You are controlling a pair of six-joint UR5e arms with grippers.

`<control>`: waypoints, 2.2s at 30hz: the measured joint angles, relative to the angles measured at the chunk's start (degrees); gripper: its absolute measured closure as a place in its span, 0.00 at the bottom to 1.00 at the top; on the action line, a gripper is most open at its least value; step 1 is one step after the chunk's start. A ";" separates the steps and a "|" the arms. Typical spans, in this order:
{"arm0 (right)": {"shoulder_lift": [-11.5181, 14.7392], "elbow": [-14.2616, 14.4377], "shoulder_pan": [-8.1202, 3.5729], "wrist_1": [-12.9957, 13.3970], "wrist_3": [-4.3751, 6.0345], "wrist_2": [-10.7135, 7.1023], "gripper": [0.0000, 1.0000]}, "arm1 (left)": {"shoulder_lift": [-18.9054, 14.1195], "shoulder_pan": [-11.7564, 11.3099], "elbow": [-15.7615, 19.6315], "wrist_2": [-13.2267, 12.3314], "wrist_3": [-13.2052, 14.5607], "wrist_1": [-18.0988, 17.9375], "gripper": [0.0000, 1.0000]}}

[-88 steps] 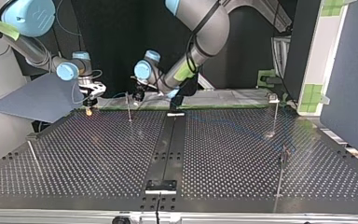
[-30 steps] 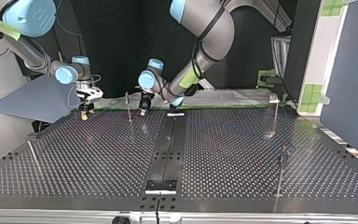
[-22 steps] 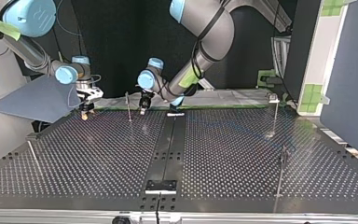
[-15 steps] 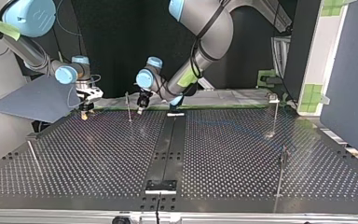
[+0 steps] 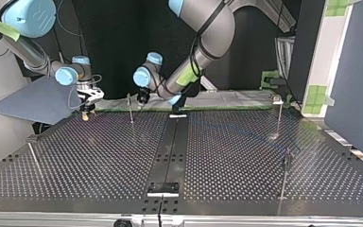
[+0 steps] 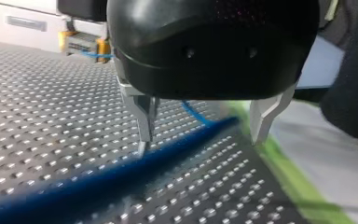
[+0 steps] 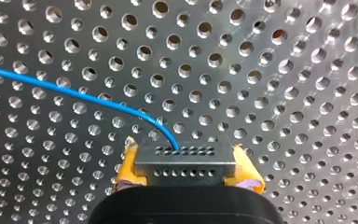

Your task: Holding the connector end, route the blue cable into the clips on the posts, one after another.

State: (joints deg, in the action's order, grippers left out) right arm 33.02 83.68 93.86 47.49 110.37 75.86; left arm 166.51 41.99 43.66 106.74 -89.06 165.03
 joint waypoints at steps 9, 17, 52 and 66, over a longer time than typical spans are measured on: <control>0.00 0.03 -0.06 -0.45 0.03 -0.01 1.00 | -2.92 0.36 4.53 -0.17 1.05 0.04 0.00; -0.02 0.02 -0.09 -0.78 -0.04 0.00 1.00 | -6.45 0.32 8.59 -0.55 -0.30 -3.55 0.00; 0.00 0.02 -0.12 -1.41 0.03 -0.08 1.00 | -8.62 4.19 16.01 -0.75 -2.30 -7.68 0.00; 0.00 0.03 -0.12 -1.42 0.05 -0.14 1.00 | -8.72 4.34 16.02 -0.37 -3.34 -7.97 0.00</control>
State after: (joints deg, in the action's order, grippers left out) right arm 33.01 83.70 93.74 46.07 110.41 75.72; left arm 157.79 46.34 59.68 106.37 -92.41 157.06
